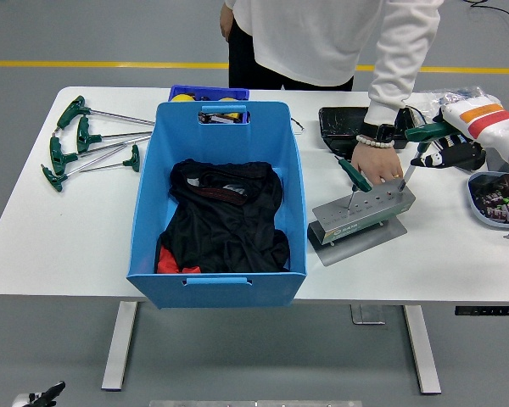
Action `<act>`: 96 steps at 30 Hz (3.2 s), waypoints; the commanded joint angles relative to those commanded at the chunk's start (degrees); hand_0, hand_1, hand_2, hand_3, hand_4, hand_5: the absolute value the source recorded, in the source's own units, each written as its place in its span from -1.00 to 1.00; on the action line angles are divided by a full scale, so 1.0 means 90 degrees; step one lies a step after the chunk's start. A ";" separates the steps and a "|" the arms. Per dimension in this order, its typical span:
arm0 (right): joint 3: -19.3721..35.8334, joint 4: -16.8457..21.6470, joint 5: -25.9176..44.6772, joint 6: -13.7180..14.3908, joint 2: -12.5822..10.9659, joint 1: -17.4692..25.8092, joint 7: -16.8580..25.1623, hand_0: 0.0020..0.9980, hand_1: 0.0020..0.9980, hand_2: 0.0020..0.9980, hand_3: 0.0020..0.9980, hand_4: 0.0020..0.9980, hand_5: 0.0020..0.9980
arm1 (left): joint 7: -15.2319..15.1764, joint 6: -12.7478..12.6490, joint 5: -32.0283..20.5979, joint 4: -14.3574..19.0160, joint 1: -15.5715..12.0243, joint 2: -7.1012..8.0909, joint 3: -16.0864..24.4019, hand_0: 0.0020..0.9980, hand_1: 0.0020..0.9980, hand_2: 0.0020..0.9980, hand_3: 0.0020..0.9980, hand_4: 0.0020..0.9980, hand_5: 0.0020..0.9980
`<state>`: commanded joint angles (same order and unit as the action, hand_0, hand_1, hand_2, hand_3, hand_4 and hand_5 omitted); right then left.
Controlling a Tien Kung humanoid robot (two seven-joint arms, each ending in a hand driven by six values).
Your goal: Lift tool from toolbox,place it in box,lift tool from toolbox,place it in box
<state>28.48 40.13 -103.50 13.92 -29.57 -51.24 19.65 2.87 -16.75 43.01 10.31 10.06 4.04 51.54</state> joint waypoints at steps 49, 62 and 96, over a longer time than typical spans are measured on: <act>0.2569 0.3366 0.0286 0.0238 -0.1379 0.0548 0.0095 -1.00 -1.00 -1.00 -1.00 0.57 0.29 | 0.0051 -0.0006 0.0269 0.0000 -0.0128 0.0009 0.0218 0.43 0.43 0.49 0.26 0.26 0.02; 0.2515 0.4902 0.0655 0.0212 -0.0905 0.0878 -0.0210 -1.00 -1.00 -1.00 -1.00 0.45 0.18 | 0.0035 0.0007 0.0184 0.0000 -0.0110 0.0001 0.0127 0.43 0.43 0.49 0.26 0.26 0.02; -0.0350 0.3855 0.0357 0.0428 0.1077 0.0209 -0.0489 -1.00 -1.00 -1.00 -1.00 0.40 0.15 | -0.0007 0.0025 0.0037 0.0000 -0.0020 0.0006 0.0030 0.43 0.43 0.49 0.26 0.26 0.02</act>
<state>25.33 74.83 -100.28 17.78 -19.88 -49.36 15.26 2.81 -16.52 43.34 10.31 9.87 4.10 51.81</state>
